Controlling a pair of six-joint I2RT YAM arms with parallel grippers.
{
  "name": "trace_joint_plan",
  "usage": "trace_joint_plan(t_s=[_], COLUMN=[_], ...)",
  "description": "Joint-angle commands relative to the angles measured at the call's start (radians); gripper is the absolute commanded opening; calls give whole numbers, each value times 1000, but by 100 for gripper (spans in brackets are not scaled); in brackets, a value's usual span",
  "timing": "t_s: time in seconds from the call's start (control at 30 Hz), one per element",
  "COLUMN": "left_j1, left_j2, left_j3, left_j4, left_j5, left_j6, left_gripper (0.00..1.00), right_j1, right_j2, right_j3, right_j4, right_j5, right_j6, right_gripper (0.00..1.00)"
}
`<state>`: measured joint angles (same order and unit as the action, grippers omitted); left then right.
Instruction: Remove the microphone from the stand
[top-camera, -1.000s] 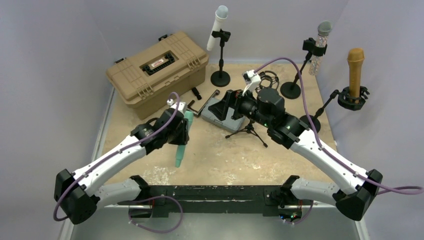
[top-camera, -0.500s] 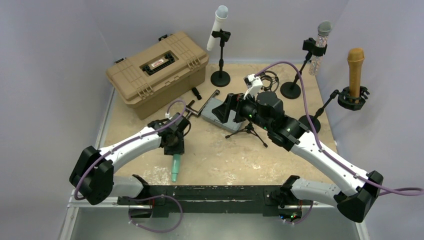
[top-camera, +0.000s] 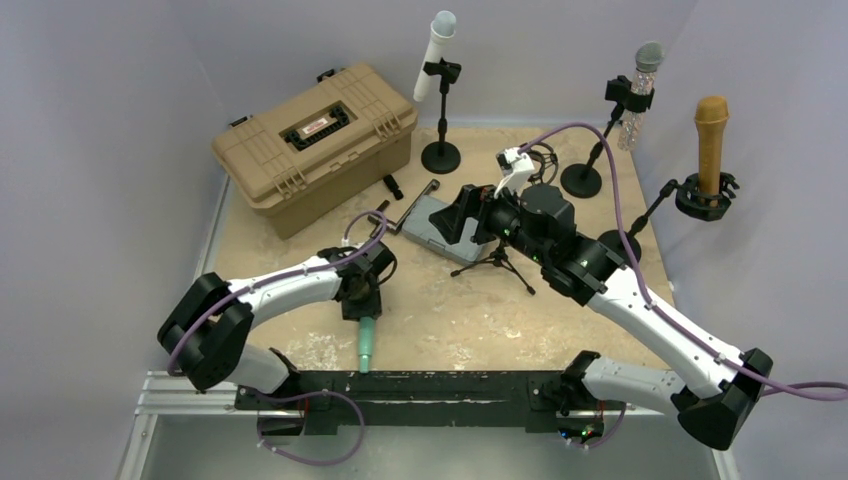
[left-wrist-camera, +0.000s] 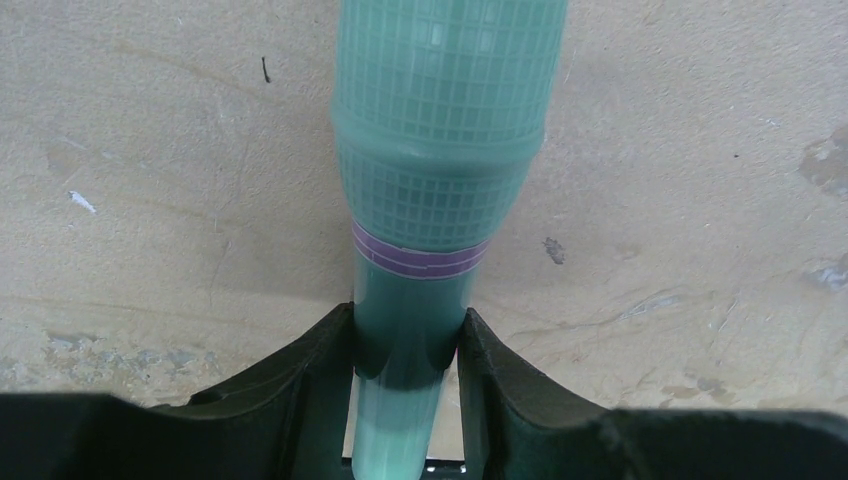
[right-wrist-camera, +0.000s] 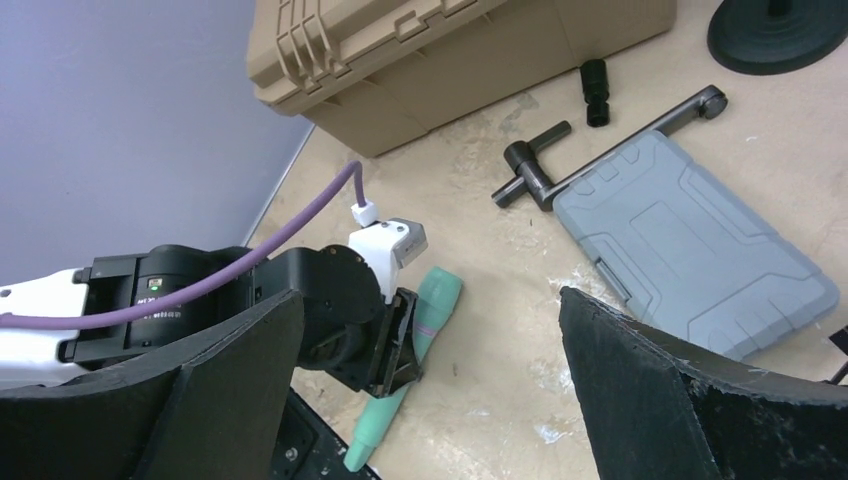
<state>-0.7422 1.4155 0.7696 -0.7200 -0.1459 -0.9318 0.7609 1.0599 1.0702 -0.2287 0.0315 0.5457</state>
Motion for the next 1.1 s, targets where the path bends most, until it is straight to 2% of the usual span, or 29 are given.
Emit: trace_joint_plan(t_s=[0.0, 0.13, 0.33, 0.47, 0.5, 0.7, 0.97, 1.07], left_j1=[-4, -3, -4, -4, -4, -5, -4, -4], left_j2=[39, 43, 22, -16, -27, -96, -232, -302], left_j3=[9, 2, -6, -1, 1, 22, 64, 68], left_j4=[53, 63, 58, 44, 41, 10, -14, 6], left_j5=[-8, -7, -10, -18, -20, -31, -24, -9], left_j6=[-3, -8, -4, 1, 4, 20, 64, 101], left_gripper=[10, 28, 45, 58, 64, 67, 68, 68], right_j1=[3, 3, 3, 3, 3, 3, 2, -14], right_j2=[-26, -29, -33, -31, -37, -131, -217, -214], right_j3=[-2, 6, 9, 35, 40, 36, -90, -150], right_j4=[1, -25, -38, -113, -136, -247, -327, -314], right_j5=[46, 74, 91, 132, 139, 252, 456, 455], right_j6=[-29, -43, -75, -108, -116, -115, -40, 7], right_gripper=[97, 97, 97, 97, 97, 96, 94, 94])
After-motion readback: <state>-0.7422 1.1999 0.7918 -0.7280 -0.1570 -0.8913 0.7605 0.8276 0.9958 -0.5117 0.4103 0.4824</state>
